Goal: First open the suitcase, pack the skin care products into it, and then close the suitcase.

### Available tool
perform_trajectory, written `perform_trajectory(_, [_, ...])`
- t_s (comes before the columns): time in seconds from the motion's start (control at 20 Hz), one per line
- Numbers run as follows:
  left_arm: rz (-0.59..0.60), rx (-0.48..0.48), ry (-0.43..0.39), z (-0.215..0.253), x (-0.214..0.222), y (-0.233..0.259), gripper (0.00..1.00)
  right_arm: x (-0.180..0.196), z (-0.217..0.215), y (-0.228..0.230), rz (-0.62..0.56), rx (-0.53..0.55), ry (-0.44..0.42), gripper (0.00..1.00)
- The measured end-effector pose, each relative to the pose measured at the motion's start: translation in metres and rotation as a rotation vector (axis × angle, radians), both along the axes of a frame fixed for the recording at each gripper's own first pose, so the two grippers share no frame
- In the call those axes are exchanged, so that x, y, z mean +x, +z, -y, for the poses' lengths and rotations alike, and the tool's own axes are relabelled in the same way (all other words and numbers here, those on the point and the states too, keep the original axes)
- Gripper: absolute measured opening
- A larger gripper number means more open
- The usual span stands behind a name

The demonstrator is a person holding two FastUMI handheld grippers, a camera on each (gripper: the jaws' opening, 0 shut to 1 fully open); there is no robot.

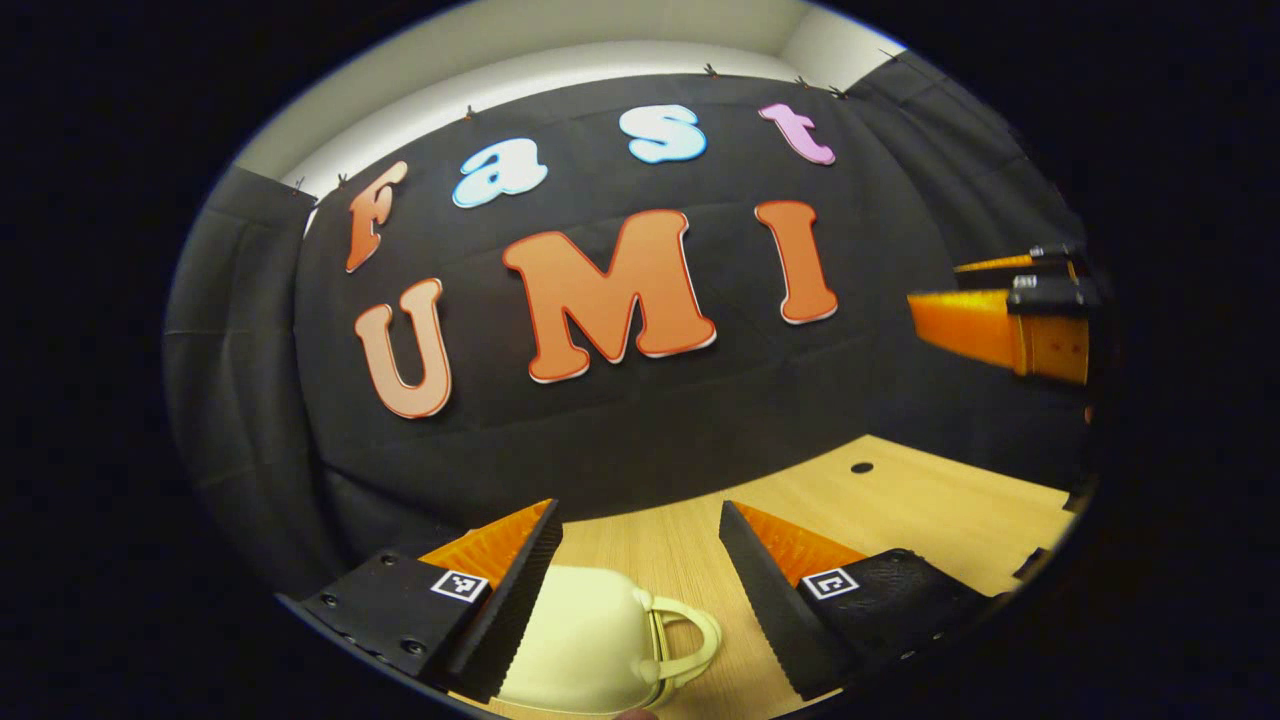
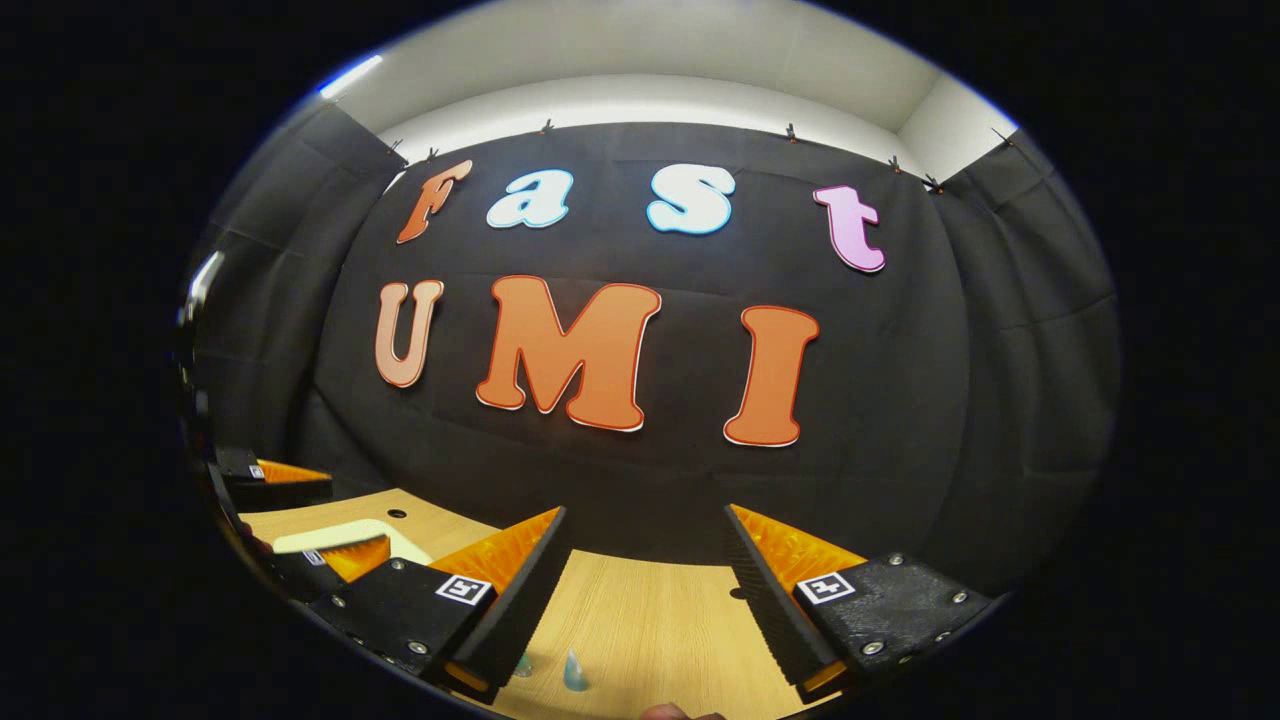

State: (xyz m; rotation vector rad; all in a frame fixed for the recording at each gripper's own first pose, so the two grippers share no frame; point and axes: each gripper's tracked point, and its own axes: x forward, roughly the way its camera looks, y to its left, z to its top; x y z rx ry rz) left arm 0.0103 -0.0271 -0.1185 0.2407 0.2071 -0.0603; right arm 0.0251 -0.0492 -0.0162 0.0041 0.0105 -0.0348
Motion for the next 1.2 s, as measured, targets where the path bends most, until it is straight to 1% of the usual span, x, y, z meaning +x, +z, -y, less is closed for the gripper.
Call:
perform_trajectory(0.2, [-0.11,0.093,-0.026,0.001,-0.002,-0.058,0.98,0.002,0.009,-0.003,-0.004,-0.003,-0.01,0.95])
perform_trajectory(0.35, [-0.175,0.205,-0.045,-0.003,-0.003,-0.096,0.98,0.003,0.014,-0.005,-0.005,-0.017,-0.016,0.95])
perform_trajectory(0.45, [-0.201,0.291,-0.069,-0.003,-0.005,-0.117,0.98,0.003,0.017,-0.007,-0.011,-0.022,-0.017,0.95])
perform_trajectory(0.55, [-0.232,0.354,-0.103,-0.003,-0.01,-0.133,0.98,0.002,0.023,-0.01,-0.014,-0.029,-0.021,0.95])
perform_trajectory(0.65, [-0.27,0.408,-0.134,-0.002,-0.014,-0.152,0.97,0.003,0.026,-0.012,-0.018,-0.028,-0.026,0.95])
perform_trajectory(0.75, [-0.327,0.442,-0.154,-0.004,-0.021,-0.175,0.97,0.004,0.03,-0.014,-0.021,-0.017,-0.029,0.95])
perform_trajectory(0.9, [-0.358,0.537,-0.177,-0.011,-0.025,-0.193,0.97,0.004,0.035,-0.018,-0.024,-0.002,-0.034,0.95])
perform_trajectory(0.95, [-0.365,0.567,-0.191,-0.011,-0.027,-0.197,0.93,0.004,0.037,-0.019,-0.025,-0.001,-0.035,0.95])
perform_trajectory(1.05, [-0.368,0.656,-0.226,-0.009,-0.028,-0.2,0.9,0.005,0.039,-0.022,-0.029,0.002,-0.034,0.95])
perform_trajectory(1.1, [-0.365,0.716,-0.255,-0.006,-0.028,-0.203,0.86,0.004,0.04,-0.024,-0.03,0.002,-0.036,0.95])
perform_trajectory(1.15, [-0.354,0.78,-0.273,-0.003,-0.029,-0.206,0.79,0.004,0.041,-0.026,-0.031,0.005,-0.036,0.95])
perform_trajectory(1.2, [-0.35,0.844,-0.288,-0.002,-0.028,-0.211,0.76,0.002,0.044,-0.028,-0.033,0.007,-0.036,0.95])
